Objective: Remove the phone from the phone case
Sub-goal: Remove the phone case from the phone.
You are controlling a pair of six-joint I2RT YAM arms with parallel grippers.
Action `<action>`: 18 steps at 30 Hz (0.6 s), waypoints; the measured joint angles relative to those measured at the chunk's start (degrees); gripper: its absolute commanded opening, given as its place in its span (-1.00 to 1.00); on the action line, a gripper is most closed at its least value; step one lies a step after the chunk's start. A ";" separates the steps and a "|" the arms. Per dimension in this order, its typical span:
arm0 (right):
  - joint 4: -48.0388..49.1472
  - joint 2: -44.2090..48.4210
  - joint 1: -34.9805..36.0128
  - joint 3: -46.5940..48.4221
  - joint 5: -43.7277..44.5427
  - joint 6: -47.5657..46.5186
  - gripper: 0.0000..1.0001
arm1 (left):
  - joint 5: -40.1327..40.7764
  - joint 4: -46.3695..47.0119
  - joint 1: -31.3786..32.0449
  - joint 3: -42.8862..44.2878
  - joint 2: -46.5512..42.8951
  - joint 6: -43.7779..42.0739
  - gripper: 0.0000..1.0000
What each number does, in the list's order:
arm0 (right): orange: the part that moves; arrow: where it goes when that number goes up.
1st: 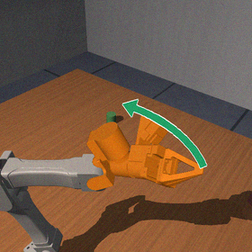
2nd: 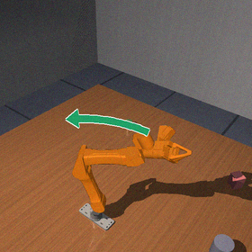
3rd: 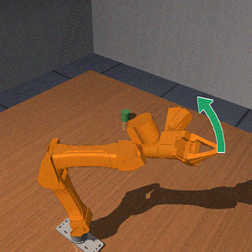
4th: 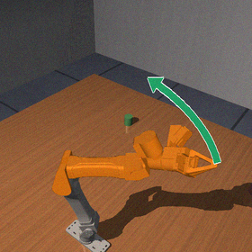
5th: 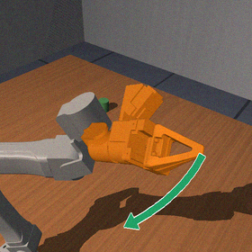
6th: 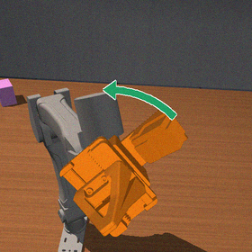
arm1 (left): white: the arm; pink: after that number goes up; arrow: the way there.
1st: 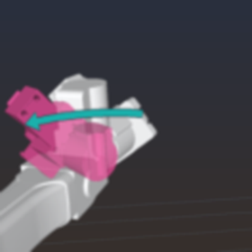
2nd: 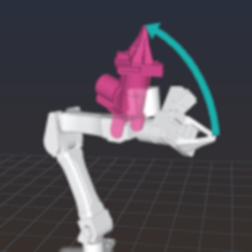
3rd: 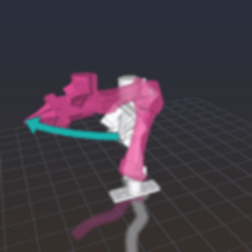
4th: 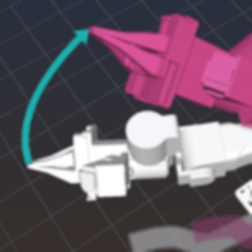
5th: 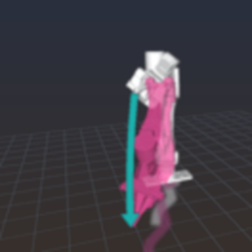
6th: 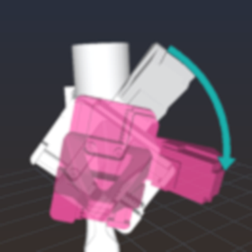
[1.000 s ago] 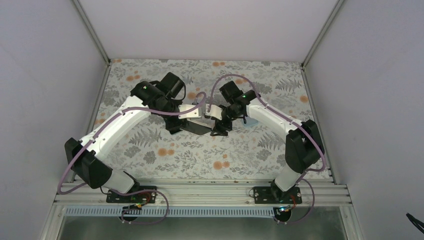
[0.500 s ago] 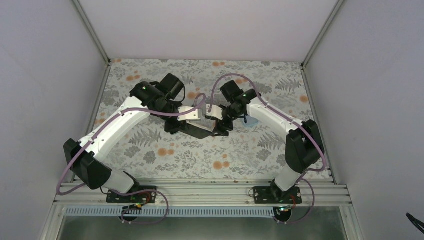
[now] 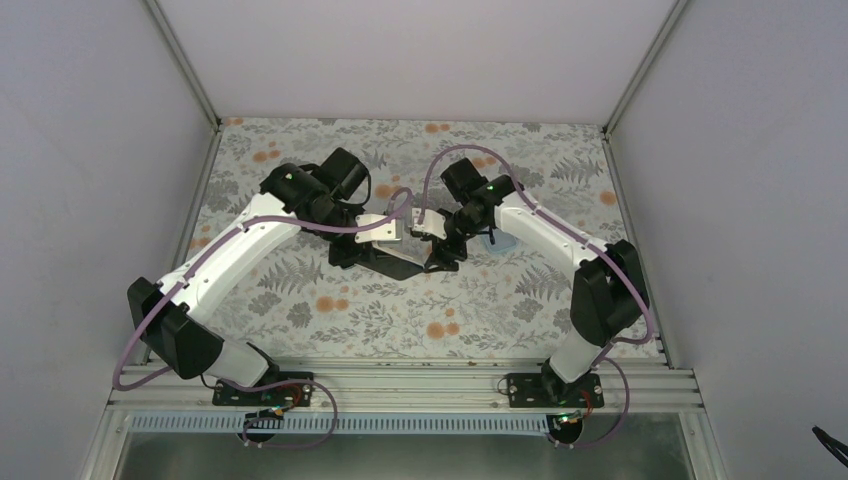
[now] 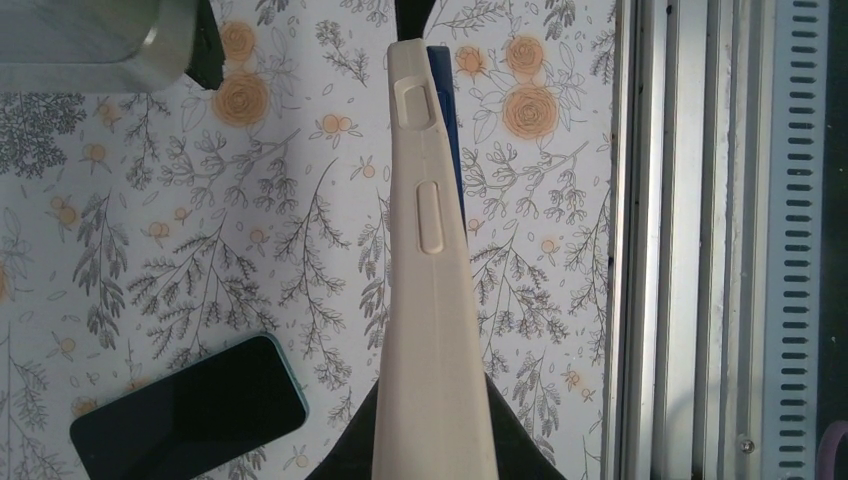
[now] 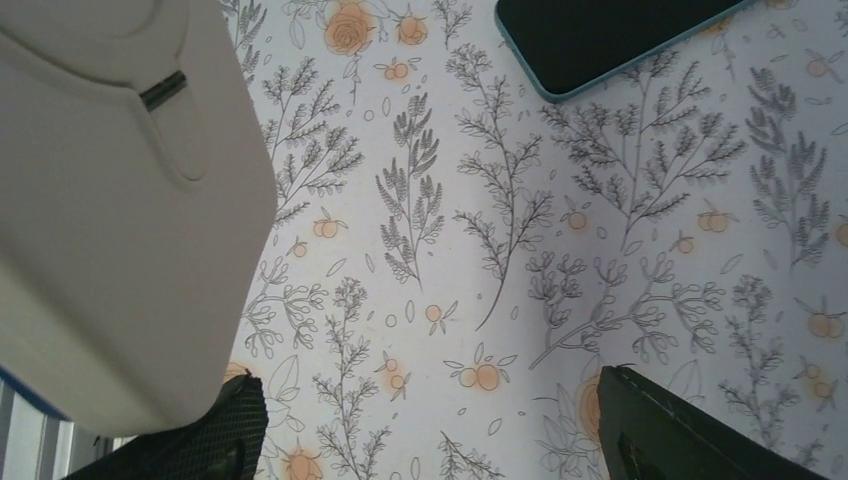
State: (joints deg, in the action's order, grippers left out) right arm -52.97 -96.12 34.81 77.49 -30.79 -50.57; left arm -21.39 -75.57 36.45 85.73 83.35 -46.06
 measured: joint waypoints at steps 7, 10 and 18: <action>-0.98 0.00 0.00 -1.46 -1.77 -0.46 0.61 | 0.00 0.11 0.00 0.00 0.00 0.00 -0.95; -1.03 0.00 0.00 -1.46 -2.10 -0.46 0.61 | -0.07 0.11 0.00 0.00 0.00 0.00 -0.95; 0.24 0.00 0.00 -1.46 -2.01 -0.28 0.58 | -0.26 0.11 -0.02 0.00 0.00 0.04 -0.95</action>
State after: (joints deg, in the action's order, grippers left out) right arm -52.73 -96.12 34.81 76.03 -32.80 -50.85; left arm -21.65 -75.46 36.42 85.73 83.35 -46.02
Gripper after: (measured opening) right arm 0.798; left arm 0.109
